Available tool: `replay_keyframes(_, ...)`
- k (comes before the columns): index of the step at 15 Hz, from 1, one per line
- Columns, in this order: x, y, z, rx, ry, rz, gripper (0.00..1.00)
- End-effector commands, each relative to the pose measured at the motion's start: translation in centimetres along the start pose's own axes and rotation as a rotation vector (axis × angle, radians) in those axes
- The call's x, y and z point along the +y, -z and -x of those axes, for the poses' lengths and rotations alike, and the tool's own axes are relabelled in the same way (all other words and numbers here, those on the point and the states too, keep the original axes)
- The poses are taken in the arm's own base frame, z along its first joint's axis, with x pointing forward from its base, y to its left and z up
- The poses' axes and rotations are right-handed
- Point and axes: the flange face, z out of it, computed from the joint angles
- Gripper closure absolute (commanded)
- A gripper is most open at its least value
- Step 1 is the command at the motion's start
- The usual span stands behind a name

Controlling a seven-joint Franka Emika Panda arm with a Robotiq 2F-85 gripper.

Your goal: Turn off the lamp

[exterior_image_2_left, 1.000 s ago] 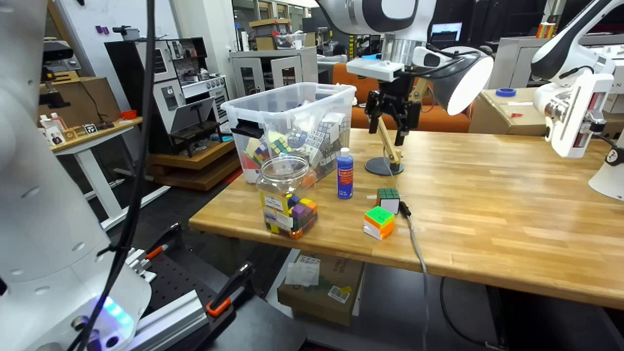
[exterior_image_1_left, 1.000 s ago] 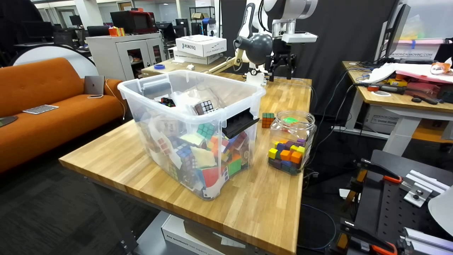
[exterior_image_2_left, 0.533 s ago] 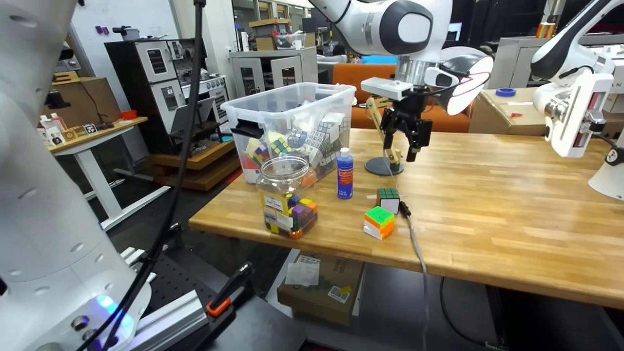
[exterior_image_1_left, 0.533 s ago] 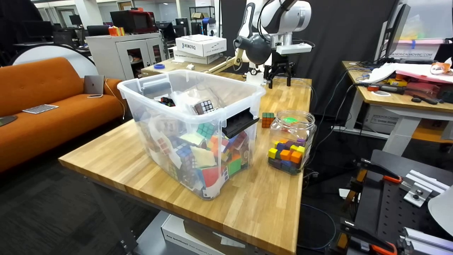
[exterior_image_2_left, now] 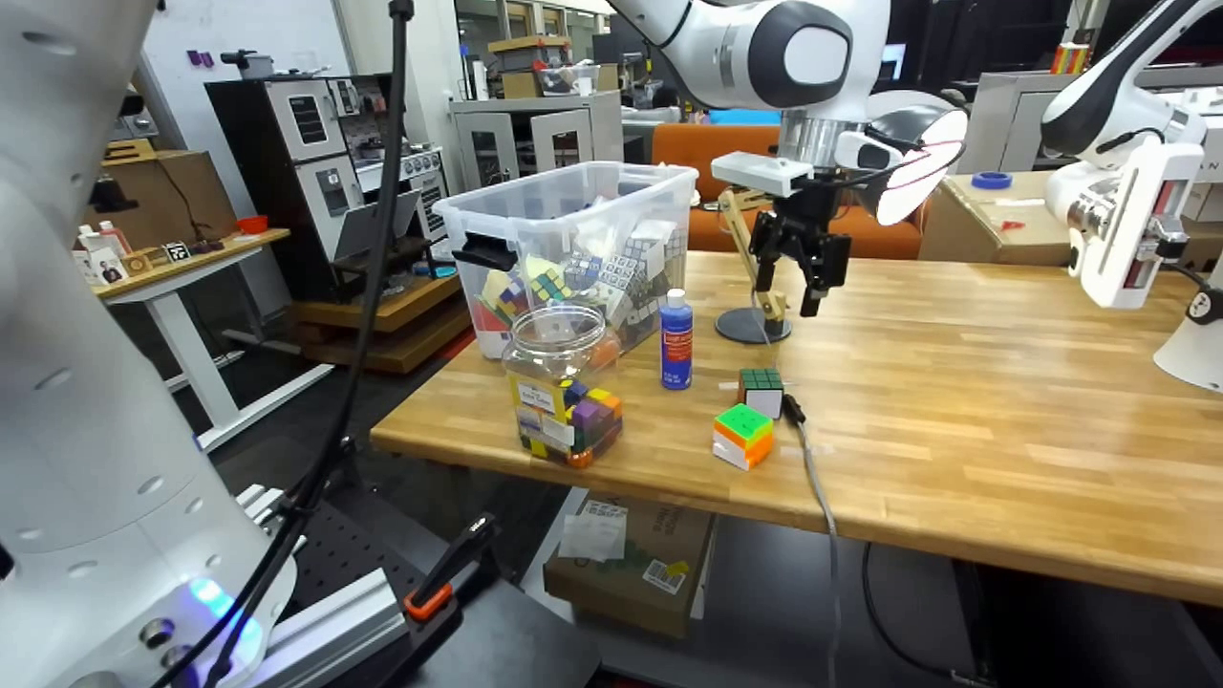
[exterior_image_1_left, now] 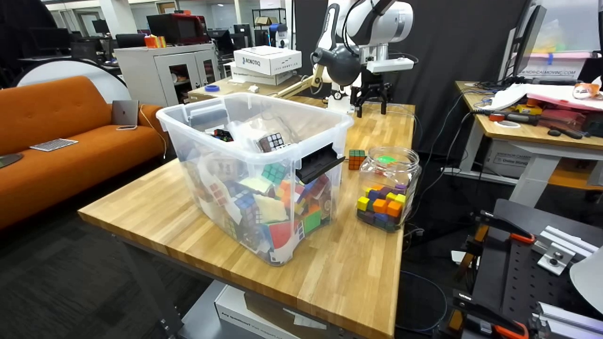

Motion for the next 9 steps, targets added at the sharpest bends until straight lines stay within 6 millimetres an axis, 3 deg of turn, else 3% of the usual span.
replay_keyframes(1, 0.1, -0.2, -0.4, -0.029, -0.018, -0.029, 0.00)
replay_keyframes(4, 0.4, -1.0, -0.8, -0.072, -0.062, -0.068, 0.00)
replay_keyframes(9, 1.5, -3.1, -3.3, -0.048, -0.143, -0.057, 0.00)
